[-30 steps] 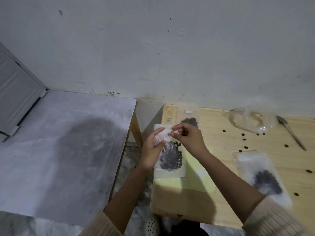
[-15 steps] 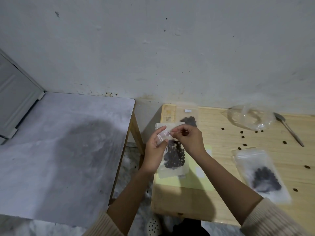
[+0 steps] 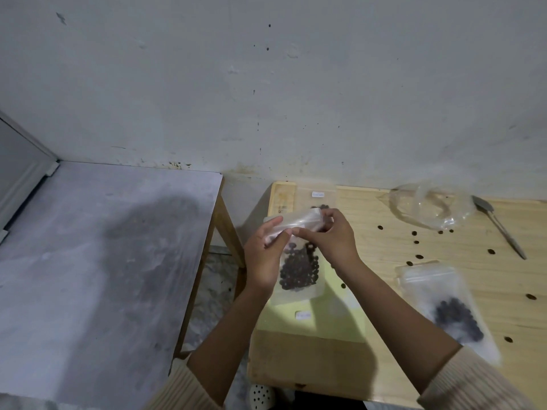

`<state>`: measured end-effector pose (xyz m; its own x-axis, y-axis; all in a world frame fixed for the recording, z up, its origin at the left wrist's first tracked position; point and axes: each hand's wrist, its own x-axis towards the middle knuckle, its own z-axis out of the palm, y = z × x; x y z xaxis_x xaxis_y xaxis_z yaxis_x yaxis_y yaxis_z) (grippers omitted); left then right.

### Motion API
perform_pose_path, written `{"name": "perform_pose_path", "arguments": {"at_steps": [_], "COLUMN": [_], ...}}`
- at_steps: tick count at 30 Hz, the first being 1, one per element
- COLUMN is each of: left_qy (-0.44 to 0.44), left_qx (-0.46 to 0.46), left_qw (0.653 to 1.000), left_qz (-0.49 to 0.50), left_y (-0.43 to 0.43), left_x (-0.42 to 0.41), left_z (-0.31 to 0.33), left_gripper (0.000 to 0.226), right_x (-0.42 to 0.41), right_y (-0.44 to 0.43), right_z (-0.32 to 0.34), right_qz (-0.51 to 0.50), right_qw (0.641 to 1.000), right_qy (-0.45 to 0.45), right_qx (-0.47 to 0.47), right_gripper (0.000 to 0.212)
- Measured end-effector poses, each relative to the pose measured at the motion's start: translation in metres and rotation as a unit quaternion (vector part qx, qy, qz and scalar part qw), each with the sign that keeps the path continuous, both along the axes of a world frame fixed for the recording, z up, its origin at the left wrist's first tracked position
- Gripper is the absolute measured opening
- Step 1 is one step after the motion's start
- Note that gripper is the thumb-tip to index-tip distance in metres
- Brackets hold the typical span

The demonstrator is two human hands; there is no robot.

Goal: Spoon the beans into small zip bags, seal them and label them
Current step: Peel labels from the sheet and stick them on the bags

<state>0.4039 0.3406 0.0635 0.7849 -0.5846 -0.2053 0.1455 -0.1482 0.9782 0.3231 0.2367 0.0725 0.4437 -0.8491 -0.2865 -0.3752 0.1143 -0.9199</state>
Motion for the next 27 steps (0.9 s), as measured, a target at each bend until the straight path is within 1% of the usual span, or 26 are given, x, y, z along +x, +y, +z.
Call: {"name": "perform_pose_path", "arguments": {"at_steps": [2,5,8,10,13,17,20,22,25,27], "left_qy": [-0.016,-0.028,-0.044,-0.049,-0.022,-0.002,-0.016,-0.019,-0.057,-0.098], "left_qx": [0.012,0.014,0.022,0.029,0.027,0.031,0.061,0.080,0.139,0.210], "left_qw": [1.000,0.999,0.999,0.998,0.999,0.999,0.998,0.997,0.987,0.967], "left_qz": [0.008,0.019,0.019,0.023,0.038,0.019,-0.005,-0.009,-0.051,-0.110], "left_y": [-0.015,-0.040,-0.064,-0.081,-0.103,-0.125,-0.139,-0.145,-0.150,-0.152], "left_x": [0.000,0.002,0.004,0.006,0.014,0.024,0.029,0.031,0.035,0.039], "left_z": [0.000,-0.002,-0.008,-0.015,-0.022,-0.030,-0.039,-0.045,-0.048,-0.052], "left_gripper": [0.026,0.022,0.022,0.024,0.024,0.023,0.024,0.026,0.037,0.047], "right_x": [-0.001,-0.004,-0.006,-0.008,-0.015,-0.019,-0.015,-0.011,-0.007,-0.006], "right_y": [-0.011,-0.031,-0.052,-0.065,-0.082,-0.100,-0.111,-0.116,-0.120,-0.119], "right_z": [-0.001,-0.004,-0.010,-0.017,-0.028,-0.042,-0.049,-0.053,-0.059,-0.061], "right_qz": [-0.011,-0.019,-0.023,-0.027,-0.010,0.013,-0.009,-0.032,-0.024,0.023], "right_qw": [1.000,0.998,0.997,0.997,0.996,0.999,1.000,0.999,1.000,0.998], "right_qy": [-0.016,-0.037,-0.047,-0.053,-0.058,-0.038,-0.025,-0.010,0.009,0.051], "right_qx": [0.019,0.043,0.056,0.056,0.071,0.035,0.002,-0.020,-0.019,-0.022], "right_gripper": [0.042,0.033,0.031,0.033,0.035,0.023,0.014,0.014,0.019,0.030]}}
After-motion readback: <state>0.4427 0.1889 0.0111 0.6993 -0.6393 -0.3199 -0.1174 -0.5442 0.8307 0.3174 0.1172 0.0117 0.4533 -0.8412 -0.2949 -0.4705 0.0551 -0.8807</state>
